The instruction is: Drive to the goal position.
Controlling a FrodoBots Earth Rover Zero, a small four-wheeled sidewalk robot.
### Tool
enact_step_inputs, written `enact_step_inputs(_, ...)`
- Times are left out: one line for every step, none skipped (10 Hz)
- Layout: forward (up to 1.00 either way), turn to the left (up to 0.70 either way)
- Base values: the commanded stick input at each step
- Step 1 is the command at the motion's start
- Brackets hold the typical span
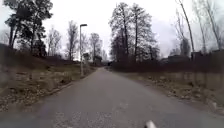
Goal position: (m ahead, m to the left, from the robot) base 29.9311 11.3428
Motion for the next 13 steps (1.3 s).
enact_step_inputs(0.68,-0.28)
enact_step_inputs(0.68,0.00)
enact_step_inputs(0.70,0.00)
enact_step_inputs(0.70,0.00)
enact_step_inputs(0.70,0.00)
enact_step_inputs(0.70,0.00)
enact_step_inputs(0.70,0.00)
enact_step_inputs(0.70,0.00)
enact_step_inputs(0.70,0.00)
enact_step_inputs(0.70,0.00)
enact_step_inputs(0.70,0.00)
enact_step_inputs(0.70,0.00)
enact_step_inputs(0.70,0.00)
